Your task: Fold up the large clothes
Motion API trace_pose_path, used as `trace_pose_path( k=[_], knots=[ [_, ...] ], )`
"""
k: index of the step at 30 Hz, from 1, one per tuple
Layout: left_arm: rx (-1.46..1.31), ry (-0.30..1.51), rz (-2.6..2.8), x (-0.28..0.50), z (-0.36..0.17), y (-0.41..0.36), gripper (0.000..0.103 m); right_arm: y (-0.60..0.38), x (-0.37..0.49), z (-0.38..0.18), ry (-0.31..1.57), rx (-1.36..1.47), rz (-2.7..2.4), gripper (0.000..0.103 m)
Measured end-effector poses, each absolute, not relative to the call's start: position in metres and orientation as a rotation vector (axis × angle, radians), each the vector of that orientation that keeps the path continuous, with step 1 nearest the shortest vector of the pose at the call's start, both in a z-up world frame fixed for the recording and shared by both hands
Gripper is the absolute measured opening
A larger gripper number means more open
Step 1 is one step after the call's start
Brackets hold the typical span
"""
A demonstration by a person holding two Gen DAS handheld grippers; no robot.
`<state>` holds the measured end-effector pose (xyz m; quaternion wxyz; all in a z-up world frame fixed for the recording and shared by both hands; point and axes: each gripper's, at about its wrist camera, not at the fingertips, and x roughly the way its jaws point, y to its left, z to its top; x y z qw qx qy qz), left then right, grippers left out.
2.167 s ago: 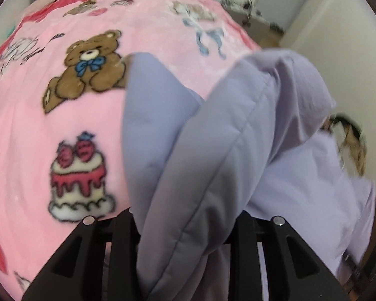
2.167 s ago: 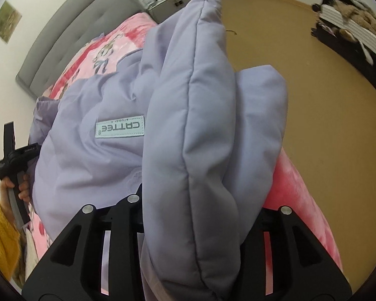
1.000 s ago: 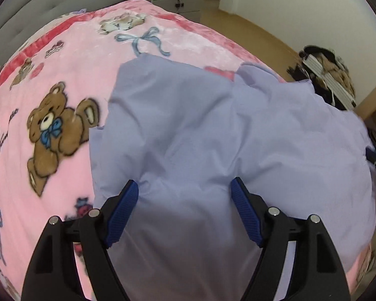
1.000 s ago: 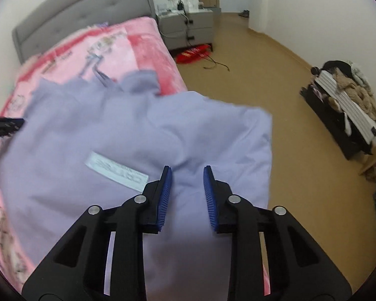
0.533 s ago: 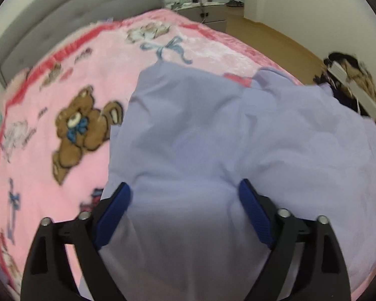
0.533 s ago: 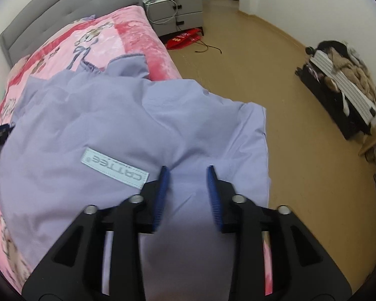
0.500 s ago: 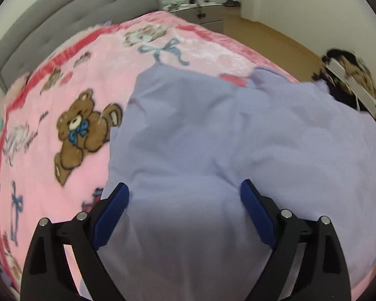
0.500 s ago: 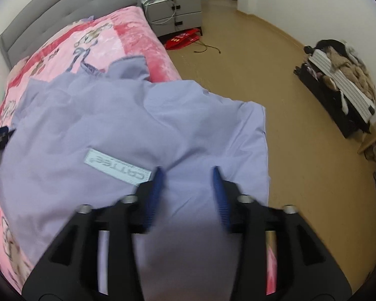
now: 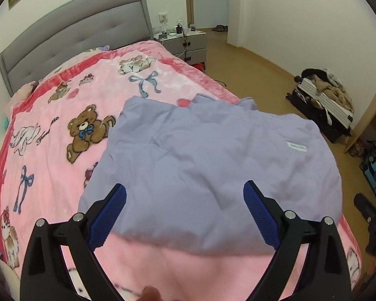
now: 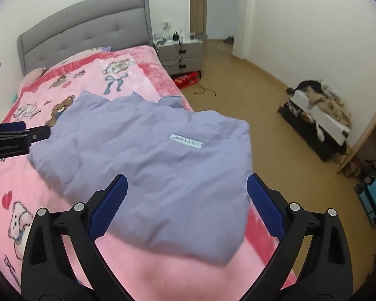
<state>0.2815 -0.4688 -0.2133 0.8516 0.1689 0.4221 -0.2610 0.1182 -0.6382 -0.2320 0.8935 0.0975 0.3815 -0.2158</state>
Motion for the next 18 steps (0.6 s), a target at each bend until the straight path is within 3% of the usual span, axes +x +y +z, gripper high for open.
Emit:
trace_pose_path(
  k=[18],
  knots=[
    [0.337,0.788,-0.612,0.212,-0.184,-0.448,0.094,-0.584,0.064,-0.186,0.694,0.144,-0.47,0.095]
  ],
)
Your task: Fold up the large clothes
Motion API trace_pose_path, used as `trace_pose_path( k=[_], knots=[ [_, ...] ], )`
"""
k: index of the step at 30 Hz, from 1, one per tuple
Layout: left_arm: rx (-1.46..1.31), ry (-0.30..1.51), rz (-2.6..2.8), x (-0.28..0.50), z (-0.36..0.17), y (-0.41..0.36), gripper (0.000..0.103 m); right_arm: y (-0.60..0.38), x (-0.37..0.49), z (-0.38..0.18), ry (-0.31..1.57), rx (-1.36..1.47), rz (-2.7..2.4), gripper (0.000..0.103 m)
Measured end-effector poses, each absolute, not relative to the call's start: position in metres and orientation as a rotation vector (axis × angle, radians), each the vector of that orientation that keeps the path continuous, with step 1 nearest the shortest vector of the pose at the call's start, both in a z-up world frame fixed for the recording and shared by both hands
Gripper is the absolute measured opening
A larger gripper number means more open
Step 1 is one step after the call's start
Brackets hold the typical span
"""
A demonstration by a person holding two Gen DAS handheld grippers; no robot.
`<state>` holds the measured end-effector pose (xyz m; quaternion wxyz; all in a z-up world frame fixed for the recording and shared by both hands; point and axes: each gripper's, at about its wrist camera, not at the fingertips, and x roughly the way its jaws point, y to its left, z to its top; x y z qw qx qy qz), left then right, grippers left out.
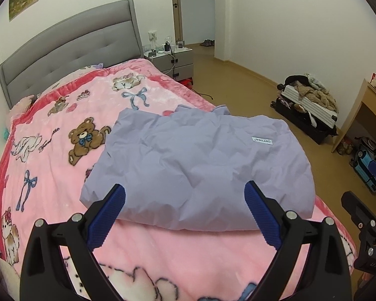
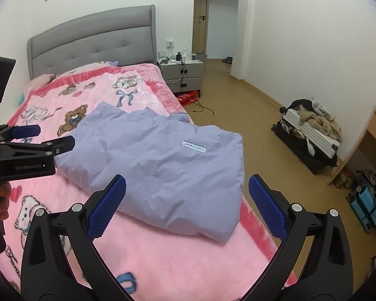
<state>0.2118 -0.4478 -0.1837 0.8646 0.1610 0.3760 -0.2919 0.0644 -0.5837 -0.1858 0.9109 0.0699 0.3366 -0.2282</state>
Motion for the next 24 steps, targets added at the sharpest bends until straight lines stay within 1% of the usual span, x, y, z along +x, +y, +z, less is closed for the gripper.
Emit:
trace_pose_path(
  k=[24],
  knots=[
    [0.333,0.768,-0.612,0.193,-0.168,-0.439,0.094,-0.572,0.052,-0.173,0.677,0.143,-0.477,0.095]
  ],
)
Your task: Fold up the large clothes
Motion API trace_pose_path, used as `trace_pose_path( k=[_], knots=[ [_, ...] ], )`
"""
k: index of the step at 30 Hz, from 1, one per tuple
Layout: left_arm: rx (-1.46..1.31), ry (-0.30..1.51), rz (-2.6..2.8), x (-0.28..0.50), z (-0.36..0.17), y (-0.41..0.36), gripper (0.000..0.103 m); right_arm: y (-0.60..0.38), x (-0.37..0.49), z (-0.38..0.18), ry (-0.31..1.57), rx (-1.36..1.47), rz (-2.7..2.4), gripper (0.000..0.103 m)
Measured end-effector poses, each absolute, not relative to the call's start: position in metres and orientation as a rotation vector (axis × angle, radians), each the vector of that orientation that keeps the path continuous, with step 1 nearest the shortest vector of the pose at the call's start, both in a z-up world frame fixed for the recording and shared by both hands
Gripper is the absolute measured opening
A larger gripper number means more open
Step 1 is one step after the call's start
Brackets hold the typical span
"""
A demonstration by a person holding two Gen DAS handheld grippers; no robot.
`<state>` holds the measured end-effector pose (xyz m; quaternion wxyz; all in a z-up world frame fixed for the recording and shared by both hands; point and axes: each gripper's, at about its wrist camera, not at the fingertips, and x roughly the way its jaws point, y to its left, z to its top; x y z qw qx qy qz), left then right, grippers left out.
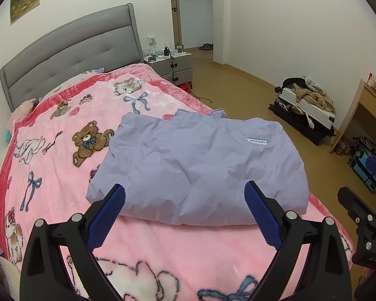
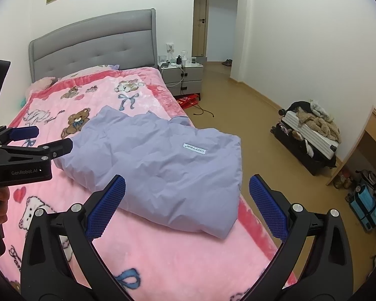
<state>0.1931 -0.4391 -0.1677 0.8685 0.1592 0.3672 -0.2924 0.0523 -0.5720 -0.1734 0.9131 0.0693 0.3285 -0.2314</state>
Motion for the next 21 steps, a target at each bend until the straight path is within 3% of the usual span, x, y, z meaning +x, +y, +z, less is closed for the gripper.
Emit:
trace_pose_path(
  k=[21],
  knots=[
    [0.382,0.741,-0.616,0.1849,-0.16,-0.4441,0.094,-0.5767,0.0533,-0.1663,0.661,0.171,-0.459,0.095]
  ],
)
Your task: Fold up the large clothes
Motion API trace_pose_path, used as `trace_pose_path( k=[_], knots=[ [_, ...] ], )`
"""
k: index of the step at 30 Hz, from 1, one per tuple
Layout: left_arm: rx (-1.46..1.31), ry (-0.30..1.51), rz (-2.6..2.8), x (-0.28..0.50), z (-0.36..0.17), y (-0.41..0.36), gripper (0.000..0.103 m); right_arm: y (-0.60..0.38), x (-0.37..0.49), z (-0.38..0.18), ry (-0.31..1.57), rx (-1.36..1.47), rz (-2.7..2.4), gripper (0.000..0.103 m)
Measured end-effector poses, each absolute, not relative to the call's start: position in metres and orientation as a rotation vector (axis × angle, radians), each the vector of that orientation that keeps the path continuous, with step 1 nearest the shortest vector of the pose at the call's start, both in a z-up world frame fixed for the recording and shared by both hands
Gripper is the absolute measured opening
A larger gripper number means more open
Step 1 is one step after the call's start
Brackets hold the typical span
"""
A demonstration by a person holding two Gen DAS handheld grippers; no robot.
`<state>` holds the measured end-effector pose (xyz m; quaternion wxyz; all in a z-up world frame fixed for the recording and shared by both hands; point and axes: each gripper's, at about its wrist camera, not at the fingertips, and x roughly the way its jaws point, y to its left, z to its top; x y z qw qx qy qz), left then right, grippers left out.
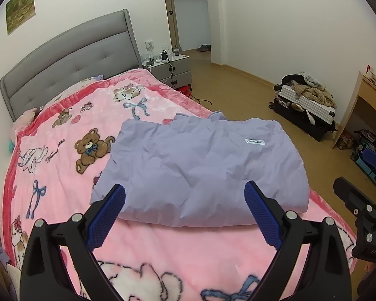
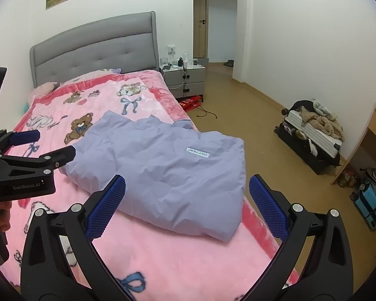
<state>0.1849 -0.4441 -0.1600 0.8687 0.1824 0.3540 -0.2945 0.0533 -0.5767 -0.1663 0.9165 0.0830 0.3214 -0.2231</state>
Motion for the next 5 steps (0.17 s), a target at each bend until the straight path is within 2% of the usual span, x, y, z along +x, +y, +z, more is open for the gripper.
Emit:
trace_pose_path(
  k=[5],
  knots=[
    [0.381,0.742,-0.616,0.1851,-0.16,-0.4437,0.094,-0.5776,0.0554,-0.1648,0.657,0.169,-0.453,0.095]
  ],
)
